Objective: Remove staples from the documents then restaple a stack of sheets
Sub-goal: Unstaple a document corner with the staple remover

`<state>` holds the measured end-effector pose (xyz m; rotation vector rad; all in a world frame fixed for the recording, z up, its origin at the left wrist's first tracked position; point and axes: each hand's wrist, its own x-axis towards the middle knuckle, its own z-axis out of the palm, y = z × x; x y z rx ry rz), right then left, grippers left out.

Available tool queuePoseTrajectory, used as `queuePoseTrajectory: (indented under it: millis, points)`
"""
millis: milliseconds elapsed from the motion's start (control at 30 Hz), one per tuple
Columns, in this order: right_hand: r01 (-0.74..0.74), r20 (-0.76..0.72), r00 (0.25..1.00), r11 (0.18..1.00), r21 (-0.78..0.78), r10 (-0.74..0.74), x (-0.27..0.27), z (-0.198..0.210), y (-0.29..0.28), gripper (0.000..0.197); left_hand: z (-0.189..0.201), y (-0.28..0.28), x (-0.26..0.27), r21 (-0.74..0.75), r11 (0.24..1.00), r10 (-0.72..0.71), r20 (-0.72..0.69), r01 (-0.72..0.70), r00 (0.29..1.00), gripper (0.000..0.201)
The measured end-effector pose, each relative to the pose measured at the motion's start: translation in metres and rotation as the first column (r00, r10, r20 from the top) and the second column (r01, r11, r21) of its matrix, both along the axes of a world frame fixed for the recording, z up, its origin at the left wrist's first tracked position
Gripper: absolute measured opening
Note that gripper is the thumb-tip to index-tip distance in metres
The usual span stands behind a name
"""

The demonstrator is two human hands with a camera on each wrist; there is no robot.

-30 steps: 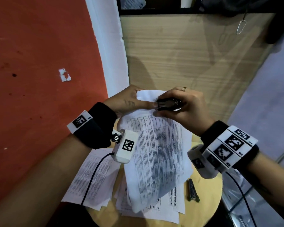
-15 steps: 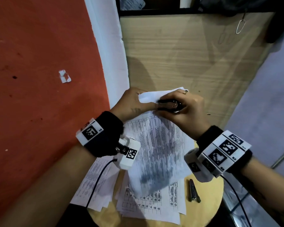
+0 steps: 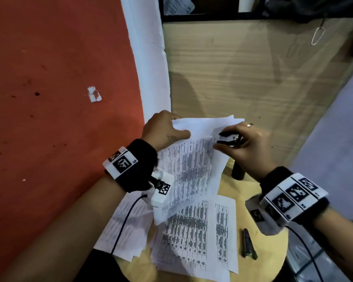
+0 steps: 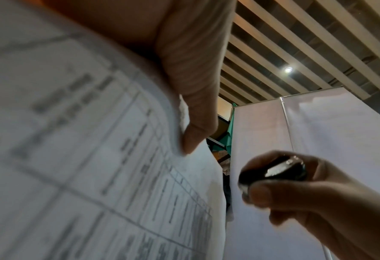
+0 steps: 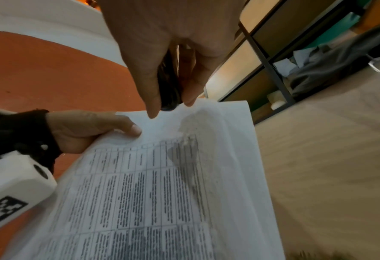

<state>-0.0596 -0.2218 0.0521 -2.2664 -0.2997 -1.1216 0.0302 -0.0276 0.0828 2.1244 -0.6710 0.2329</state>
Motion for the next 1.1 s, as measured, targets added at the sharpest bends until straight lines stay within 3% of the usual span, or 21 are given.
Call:
queuePoseTrajectory:
  millis: [100, 167, 233, 300, 400, 467, 600, 767, 867, 933, 1033, 1100]
  points:
    - [0.028, -0.219, 0.975, 1.0, 0.009, -0.025, 0.01, -0.009, -0.003, 0.037, 0.004, 0.002, 0.004, 0.055, 0.999, -0.004, 0.006, 0.004, 1.0, 0.074]
    - [0.08, -0.309, 0.947, 0.997, -0.025, -0.083, 0.015, -0.017, -0.005, 0.04, 0.005, 0.003, 0.006, 0.077, 0.997, 0.005, 0.002, -0.006, 1.0, 0.056]
    - [0.097, -0.308, 0.944, 0.993, -0.071, -0.114, 0.019, -0.021, -0.007, 0.044, 0.005, 0.006, 0.008, 0.089, 0.996, -0.016, -0.003, 0.017, 1.0, 0.032]
    - [0.056, -0.272, 0.959, 0.994, -0.094, -0.08, 0.02, -0.019, -0.007, 0.047, 0.005, 0.01, 0.01, 0.107, 0.993, -0.038, -0.027, 0.041, 0.999, 0.026]
    - [-0.066, -0.226, 0.974, 0.987, -0.145, 0.032, 0.02, -0.004, -0.006, 0.049, 0.005, 0.011, 0.015, 0.144, 0.985, -0.088, -0.029, 0.091, 0.996, 0.025]
    - [-0.119, -0.267, 0.961, 0.98, -0.157, 0.074, 0.021, 0.01, -0.005, 0.049, 0.005, 0.01, 0.015, 0.17, 0.975, -0.141, -0.021, 0.142, 0.99, 0.03]
    - [-0.183, -0.374, 0.923, 0.958, -0.221, 0.089, 0.026, 0.028, -0.003, 0.048, 0.006, 0.009, 0.017, 0.147, 0.968, -0.204, -0.019, 0.204, 0.979, 0.018]
    - [-0.178, -0.394, 0.911, 0.978, -0.111, 0.121, 0.023, 0.036, -0.001, 0.05, 0.013, 0.016, 0.015, 0.108, 0.955, -0.277, -0.005, 0.276, 0.961, 0.028]
    - [-0.162, -0.415, 0.904, 0.981, -0.103, 0.106, 0.018, 0.039, 0.0, 0.049, 0.023, 0.023, 0.019, 0.217, 0.972, -0.131, 0.17, 0.093, 0.977, 0.03]
    - [-0.129, -0.424, 0.902, 0.988, -0.079, 0.084, 0.014, 0.042, 0.002, 0.048, 0.034, 0.023, 0.012, 0.373, 0.92, -0.029, 0.378, -0.123, 0.925, 0.044]
    - [-0.094, -0.422, 0.904, 0.995, -0.035, 0.07, 0.012, 0.044, 0.006, 0.046, 0.045, 0.007, -0.014, 0.545, 0.801, -0.106, 0.534, -0.246, 0.839, 0.075]
    - [-0.099, -0.413, 0.906, 0.995, -0.008, 0.087, 0.01, 0.044, 0.01, 0.045, 0.045, -0.008, -0.023, 0.61, 0.754, -0.147, 0.521, -0.246, 0.841, 0.065]
